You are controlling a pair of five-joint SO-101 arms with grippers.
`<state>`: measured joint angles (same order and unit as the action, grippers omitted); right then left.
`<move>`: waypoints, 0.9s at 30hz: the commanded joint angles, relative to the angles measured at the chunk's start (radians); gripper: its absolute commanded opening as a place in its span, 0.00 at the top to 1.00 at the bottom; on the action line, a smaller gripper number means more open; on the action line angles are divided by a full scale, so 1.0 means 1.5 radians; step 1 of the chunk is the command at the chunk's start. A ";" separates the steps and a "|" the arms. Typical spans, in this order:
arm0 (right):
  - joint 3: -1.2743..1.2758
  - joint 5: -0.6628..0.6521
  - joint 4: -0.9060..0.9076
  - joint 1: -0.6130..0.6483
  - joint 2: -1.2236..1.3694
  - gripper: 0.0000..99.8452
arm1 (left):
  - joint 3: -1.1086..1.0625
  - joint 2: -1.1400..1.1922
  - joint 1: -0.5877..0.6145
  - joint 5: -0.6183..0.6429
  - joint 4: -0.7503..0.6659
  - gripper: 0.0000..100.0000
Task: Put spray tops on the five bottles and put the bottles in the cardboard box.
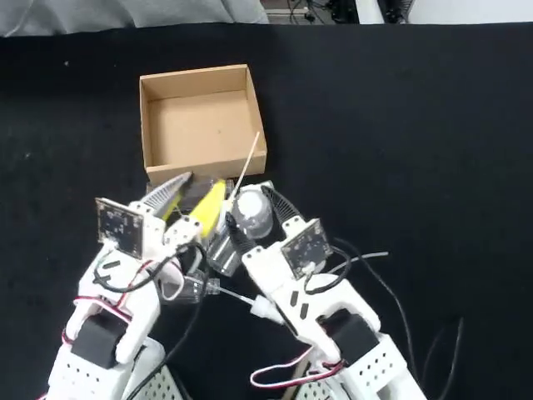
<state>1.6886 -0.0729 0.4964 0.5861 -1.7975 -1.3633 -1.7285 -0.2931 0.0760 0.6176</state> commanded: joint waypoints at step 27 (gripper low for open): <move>-0.046 0.032 0.040 -0.118 -0.053 0.84 | -0.012 -0.005 0.329 -0.135 0.092 0.97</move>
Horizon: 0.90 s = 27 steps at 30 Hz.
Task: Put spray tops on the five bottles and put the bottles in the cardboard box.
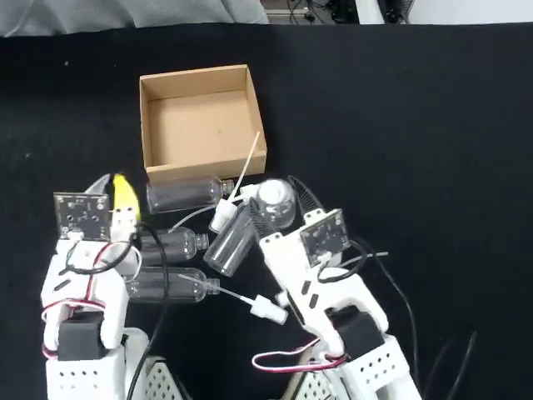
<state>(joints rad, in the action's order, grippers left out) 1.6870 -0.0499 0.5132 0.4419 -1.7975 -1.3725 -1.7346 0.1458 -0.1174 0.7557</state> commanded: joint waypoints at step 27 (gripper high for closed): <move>-0.314 -0.028 0.196 -0.025 -0.044 0.84 | -0.133 -0.001 0.126 -0.008 -0.008 0.97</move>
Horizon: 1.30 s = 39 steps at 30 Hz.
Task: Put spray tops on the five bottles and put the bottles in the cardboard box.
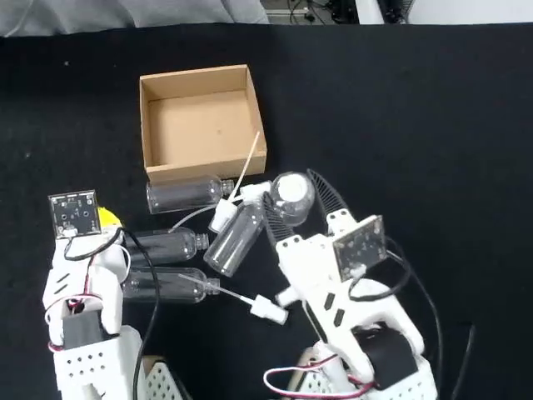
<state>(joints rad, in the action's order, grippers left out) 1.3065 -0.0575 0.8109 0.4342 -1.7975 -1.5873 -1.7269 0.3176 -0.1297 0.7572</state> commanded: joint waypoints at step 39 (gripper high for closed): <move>-0.613 0.041 -0.142 0.031 0.823 0.84 | -0.031 -0.006 0.044 0.001 -0.095 0.97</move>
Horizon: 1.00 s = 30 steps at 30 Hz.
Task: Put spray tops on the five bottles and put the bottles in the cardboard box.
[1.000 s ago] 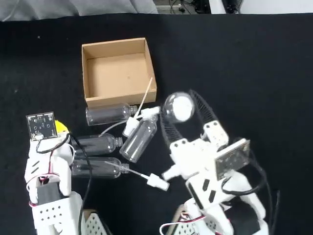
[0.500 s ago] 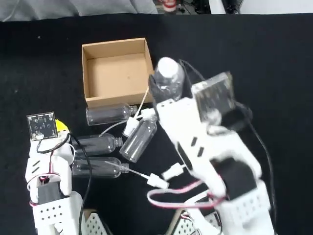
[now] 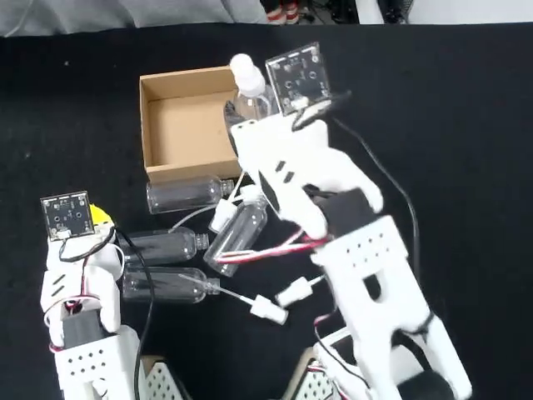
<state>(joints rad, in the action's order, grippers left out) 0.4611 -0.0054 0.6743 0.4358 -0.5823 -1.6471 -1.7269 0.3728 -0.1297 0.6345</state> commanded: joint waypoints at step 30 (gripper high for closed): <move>-0.367 0.007 -0.147 0.096 0.467 0.84 | 0.009 -0.006 0.011 0.001 -0.013 0.97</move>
<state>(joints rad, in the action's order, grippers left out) 0.0284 -0.0023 0.4887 0.5524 0.1051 -1.6471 -1.7269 0.3821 -0.1297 0.6345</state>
